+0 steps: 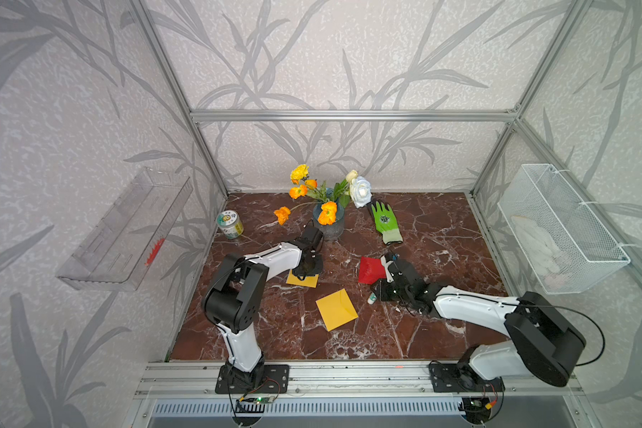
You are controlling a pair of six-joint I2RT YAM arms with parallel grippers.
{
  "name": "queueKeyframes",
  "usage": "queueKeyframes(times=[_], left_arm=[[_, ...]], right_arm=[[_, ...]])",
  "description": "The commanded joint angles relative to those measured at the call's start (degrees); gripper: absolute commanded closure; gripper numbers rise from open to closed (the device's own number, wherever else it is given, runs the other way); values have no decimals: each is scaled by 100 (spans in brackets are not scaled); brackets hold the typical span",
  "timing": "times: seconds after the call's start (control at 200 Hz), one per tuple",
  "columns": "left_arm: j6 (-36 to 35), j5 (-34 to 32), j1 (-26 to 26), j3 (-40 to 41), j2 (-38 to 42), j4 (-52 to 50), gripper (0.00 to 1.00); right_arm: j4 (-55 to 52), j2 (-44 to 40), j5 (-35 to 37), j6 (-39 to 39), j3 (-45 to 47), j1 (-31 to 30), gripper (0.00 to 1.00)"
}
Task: Seal the envelope with a glue stick
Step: Close the envelope at the center of the board.
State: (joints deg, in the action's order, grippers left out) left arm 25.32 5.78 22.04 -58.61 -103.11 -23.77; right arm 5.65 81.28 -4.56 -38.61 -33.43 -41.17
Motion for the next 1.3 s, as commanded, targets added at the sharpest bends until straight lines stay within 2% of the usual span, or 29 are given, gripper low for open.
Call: queueKeyframes(times=[0.0,0.155,0.27,0.445,0.69,1.065,1.295], left_arm=[[248,892,-262,827,-875,61,100],[211,711,-289,695,-666,-203,100],[184,356,-254,402,-287,-572,100],[157,171,-142,-96,159,-987,100],[115,39,59,-628,301,-1353,100],[175,-146,149,-494,510,-1466,100],[219,-201,159,-145,238,-1160,100]], right_arm=[[-344,55,86,-24,-150,-73,100],[-376,4,104,-24,-199,-136,100],[-388,-83,139,-24,-191,-170,100],[-404,-264,196,10,-130,-172,100],[-389,-364,218,41,-78,-172,100],[-326,-376,210,55,-58,-176,100],[-345,-342,222,52,-67,-172,100]])
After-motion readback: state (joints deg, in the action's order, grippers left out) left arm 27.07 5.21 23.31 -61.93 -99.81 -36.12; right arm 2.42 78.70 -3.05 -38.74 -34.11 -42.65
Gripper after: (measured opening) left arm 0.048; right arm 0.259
